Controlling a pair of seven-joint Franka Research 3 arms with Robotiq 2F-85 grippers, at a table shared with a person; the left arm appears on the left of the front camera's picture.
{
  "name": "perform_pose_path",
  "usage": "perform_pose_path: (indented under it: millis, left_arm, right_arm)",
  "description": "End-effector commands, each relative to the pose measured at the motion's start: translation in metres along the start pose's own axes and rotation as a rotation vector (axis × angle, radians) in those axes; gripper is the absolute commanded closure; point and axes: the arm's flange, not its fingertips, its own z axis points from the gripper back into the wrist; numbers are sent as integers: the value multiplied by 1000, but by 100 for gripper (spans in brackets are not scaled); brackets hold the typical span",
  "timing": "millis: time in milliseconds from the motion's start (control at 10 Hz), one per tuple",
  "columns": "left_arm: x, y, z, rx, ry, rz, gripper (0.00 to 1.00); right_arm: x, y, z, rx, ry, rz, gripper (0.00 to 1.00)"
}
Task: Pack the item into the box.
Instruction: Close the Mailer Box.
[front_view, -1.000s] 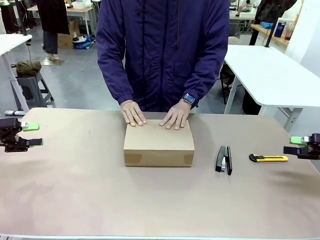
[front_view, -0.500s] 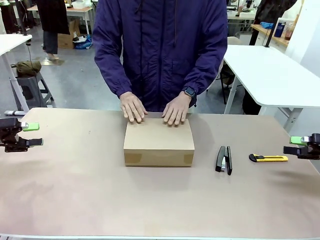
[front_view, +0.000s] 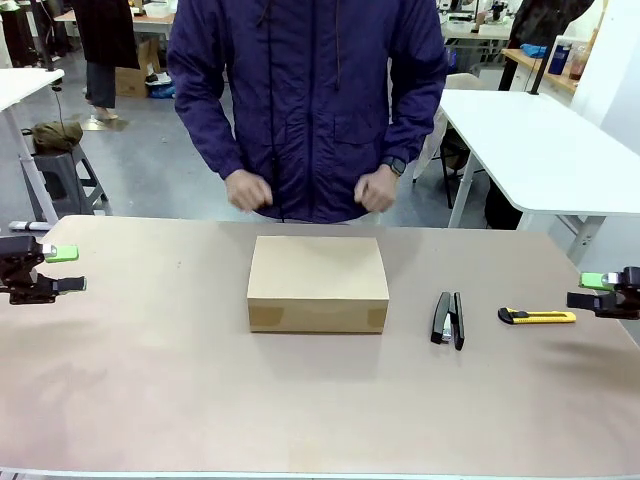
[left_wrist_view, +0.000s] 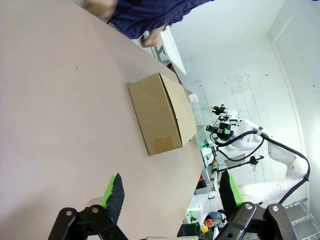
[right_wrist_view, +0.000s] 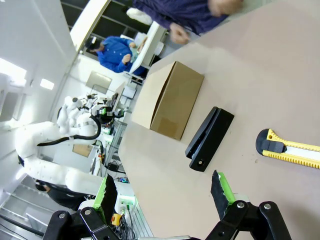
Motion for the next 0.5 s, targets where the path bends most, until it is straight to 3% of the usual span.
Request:
perform_pose_path:
  millis: [0, 400]
  left_arm:
    - [-3, -4, 0, 5, 1, -6, 0]
    - [-3, -4, 0, 5, 1, -6, 0]
  right_arm:
    - [2, 3, -1, -11, 3, 14, 0]
    - [2, 3, -1, -11, 3, 14, 0]
